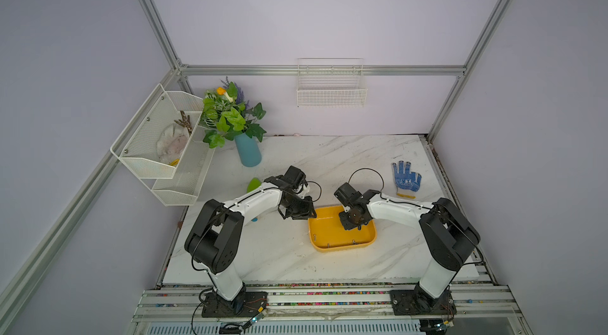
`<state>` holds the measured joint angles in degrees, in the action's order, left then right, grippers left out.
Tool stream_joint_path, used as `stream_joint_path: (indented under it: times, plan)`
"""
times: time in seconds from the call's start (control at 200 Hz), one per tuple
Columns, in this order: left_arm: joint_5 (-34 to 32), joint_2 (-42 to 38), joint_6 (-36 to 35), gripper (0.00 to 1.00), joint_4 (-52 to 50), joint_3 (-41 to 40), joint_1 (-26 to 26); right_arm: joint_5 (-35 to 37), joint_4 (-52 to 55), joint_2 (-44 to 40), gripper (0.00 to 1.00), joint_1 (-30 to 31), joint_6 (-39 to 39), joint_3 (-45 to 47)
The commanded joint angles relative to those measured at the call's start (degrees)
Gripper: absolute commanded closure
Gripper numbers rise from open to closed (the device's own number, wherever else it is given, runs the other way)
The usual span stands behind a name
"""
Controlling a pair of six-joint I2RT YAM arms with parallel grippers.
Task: Take out the screws from the storage box
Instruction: Pick up the screw from the storage box.
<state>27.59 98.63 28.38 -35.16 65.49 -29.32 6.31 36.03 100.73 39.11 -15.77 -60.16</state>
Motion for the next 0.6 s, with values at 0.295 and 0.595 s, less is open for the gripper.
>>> stream_joint_path:
  times: [0.295, 0.595]
  plan:
    - [-1.29, 0.35, -1.49, 0.62, -2.65, 2.01, -0.14, -1.79, 2.55, 2.37, 0.84, 0.00, 0.92, 4.66]
    - [-2.61, -0.10, -0.87, 0.62, -3.43, 2.61, -0.03, -1.23, 2.50, 0.10, 0.98, 0.00, 0.83, 3.56]
